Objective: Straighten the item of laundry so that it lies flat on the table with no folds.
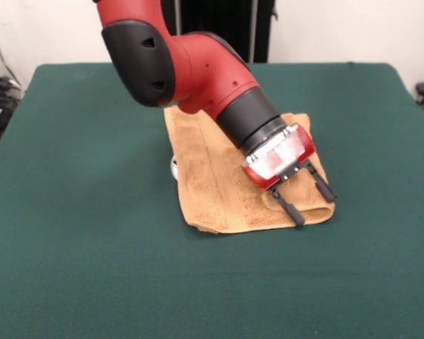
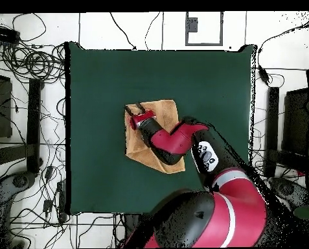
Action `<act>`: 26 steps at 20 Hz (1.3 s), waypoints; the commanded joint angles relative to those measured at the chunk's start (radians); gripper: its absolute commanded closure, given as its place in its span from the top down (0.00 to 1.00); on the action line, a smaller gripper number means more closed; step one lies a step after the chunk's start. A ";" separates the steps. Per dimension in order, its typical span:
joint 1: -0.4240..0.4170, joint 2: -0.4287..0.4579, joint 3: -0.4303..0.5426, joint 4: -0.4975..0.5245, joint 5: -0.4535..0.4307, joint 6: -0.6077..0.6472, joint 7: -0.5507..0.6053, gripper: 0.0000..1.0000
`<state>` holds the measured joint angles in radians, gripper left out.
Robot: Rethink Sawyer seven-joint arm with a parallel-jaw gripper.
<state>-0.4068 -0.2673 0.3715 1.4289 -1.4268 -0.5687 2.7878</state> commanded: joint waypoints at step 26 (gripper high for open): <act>0.174 -0.024 -0.186 0.017 -0.430 0.016 0.870 1.00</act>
<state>-0.3172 -0.4168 0.1823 1.4673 -1.7615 -0.4986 3.2103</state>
